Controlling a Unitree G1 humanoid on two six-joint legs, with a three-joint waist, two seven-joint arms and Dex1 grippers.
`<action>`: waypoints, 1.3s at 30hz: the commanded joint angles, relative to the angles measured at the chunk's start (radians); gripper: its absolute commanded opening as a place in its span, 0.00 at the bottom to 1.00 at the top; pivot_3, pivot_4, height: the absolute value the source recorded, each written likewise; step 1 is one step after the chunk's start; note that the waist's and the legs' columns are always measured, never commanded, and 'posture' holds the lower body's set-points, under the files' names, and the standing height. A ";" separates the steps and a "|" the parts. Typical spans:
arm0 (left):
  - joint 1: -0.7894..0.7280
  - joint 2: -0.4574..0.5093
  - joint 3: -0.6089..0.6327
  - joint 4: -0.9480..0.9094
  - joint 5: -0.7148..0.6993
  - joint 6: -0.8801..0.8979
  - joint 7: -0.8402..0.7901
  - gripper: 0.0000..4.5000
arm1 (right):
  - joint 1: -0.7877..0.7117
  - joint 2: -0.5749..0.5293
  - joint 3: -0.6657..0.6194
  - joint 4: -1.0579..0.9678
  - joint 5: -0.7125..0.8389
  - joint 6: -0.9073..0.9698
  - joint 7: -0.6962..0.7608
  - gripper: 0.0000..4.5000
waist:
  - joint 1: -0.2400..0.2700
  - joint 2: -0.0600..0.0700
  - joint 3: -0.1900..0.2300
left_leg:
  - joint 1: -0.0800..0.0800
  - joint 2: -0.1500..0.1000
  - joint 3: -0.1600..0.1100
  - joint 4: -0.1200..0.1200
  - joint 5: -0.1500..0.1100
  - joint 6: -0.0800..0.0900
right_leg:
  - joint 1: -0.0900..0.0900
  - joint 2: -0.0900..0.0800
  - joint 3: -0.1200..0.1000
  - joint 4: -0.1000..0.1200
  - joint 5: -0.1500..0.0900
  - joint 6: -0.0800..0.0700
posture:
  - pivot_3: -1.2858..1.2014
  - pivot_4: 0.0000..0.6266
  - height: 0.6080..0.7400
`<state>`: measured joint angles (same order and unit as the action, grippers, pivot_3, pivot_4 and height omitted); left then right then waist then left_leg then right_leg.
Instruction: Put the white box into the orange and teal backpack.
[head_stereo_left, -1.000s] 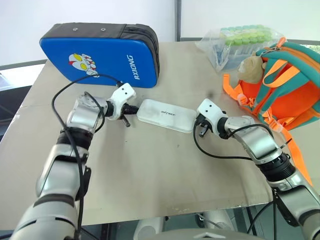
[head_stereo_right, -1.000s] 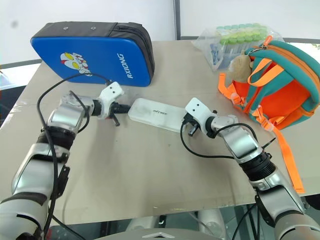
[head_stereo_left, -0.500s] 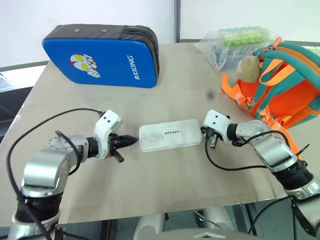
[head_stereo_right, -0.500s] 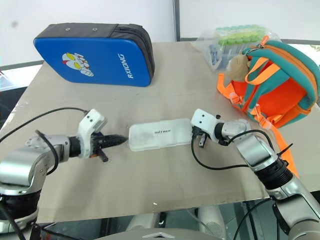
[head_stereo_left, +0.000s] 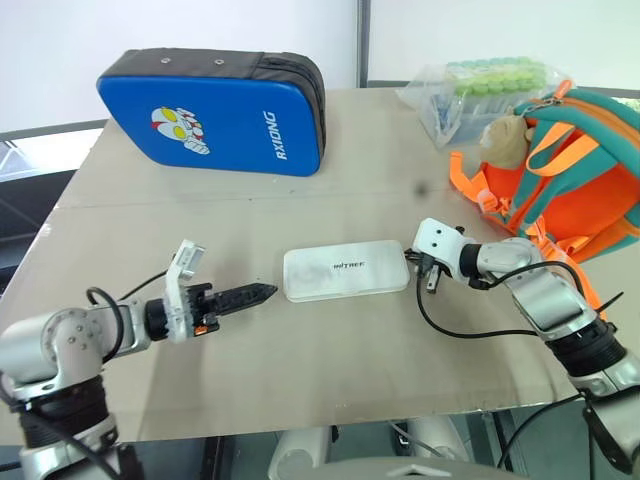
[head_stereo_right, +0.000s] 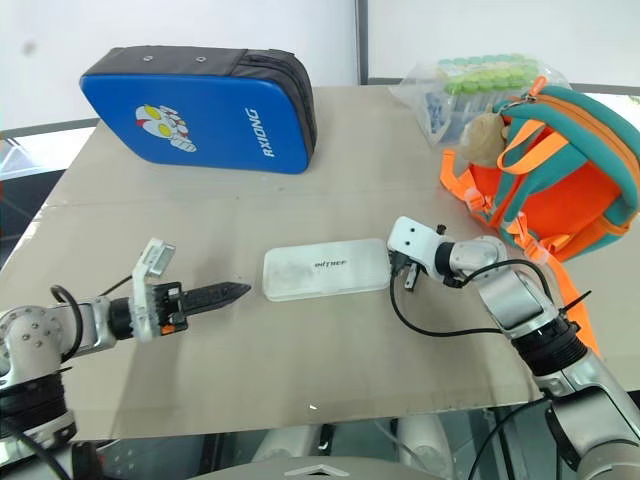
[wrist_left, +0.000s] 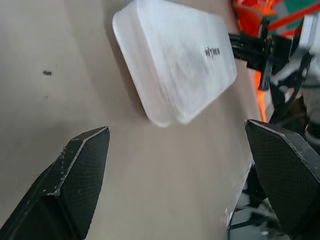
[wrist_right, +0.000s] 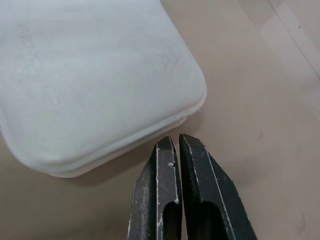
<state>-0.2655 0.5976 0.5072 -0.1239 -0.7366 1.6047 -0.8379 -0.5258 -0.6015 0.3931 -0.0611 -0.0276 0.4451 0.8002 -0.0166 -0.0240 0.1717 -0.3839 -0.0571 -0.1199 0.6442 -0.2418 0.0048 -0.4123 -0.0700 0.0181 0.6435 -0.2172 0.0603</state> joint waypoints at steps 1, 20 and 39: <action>-0.045 -0.043 -0.047 0.044 0.016 -0.020 0.068 0.99 | -0.030 0.030 0.007 0.010 -0.015 -0.051 0.015 0.00 | 0.001 0.000 0.000 | 0.000 0.000 0.000 0.000 0.000 0.000 | 0.000 0.000 0.000 0.000 0.000 0.000 | 0.52 0.24 1.00; -0.071 -0.161 0.033 0.110 -0.080 -0.084 0.183 0.25 | 0.067 0.137 -0.259 -0.141 0.153 0.120 -0.009 0.00 | 0.008 0.000 -0.001 | 0.000 -0.001 -0.001 -0.001 0.002 -0.003 | 0.000 -0.001 0.000 0.000 0.001 -0.001 | 0.52 0.24 1.00; -0.232 -0.250 0.043 0.034 -0.217 -0.213 0.313 0.24 | 0.128 0.209 -1.004 -0.799 0.434 1.025 -0.525 0.89 | 0.005 0.000 -0.001 | 0.000 0.001 0.001 -0.001 -0.001 0.002 | 0.000 0.000 0.001 -0.001 0.002 -0.001 | 0.52 0.24 1.00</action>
<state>-0.4740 0.3528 0.5568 -0.0676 -0.9153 1.4126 -0.5267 -0.3649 -0.3979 -0.6179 -0.8844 0.4328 1.4707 0.3244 -0.0117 -0.0242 0.1708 -0.3839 -0.0561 -0.1184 0.6434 -0.2423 0.0063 -0.4122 -0.0698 0.0190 0.6424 -0.2155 0.0593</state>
